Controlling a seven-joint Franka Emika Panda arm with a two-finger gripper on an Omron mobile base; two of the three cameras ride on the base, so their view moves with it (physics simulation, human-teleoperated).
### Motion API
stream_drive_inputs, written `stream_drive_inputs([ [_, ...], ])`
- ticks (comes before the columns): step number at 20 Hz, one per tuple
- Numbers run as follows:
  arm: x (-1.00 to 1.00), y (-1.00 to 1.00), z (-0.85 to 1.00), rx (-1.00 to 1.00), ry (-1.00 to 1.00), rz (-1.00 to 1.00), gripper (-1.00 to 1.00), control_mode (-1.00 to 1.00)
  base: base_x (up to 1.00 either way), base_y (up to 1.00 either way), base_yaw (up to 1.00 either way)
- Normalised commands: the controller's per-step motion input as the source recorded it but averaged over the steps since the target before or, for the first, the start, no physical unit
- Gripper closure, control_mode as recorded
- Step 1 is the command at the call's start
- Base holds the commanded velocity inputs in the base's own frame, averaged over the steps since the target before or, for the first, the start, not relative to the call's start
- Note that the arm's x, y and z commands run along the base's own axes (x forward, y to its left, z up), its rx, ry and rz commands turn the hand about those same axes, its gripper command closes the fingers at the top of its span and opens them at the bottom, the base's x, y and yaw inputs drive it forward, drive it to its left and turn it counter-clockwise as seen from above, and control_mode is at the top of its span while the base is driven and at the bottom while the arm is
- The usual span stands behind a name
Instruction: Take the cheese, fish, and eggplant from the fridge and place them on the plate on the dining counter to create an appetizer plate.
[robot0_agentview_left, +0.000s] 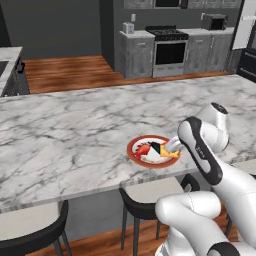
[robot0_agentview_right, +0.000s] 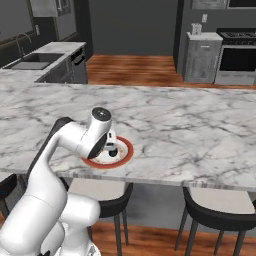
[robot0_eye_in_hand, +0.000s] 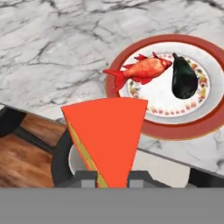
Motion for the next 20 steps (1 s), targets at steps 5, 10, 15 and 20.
stream_drive_inputs([
  [5,0.46,0.0,-0.33,0.0,0.0,0.0,1.0,-1.0,0.0,0.0,0.0],
  [10,0.42,-0.01,-0.28,0.0,0.01,0.0,1.0,-1.0,0.0,0.0,0.0],
  [15,0.34,-0.04,-0.24,0.0,0.03,0.0,1.0,-1.0,0.0,0.0,0.0],
  [20,0.35,-0.12,-0.24,0.0,0.01,0.0,1.0,-1.0,0.0,0.0,0.0],
])
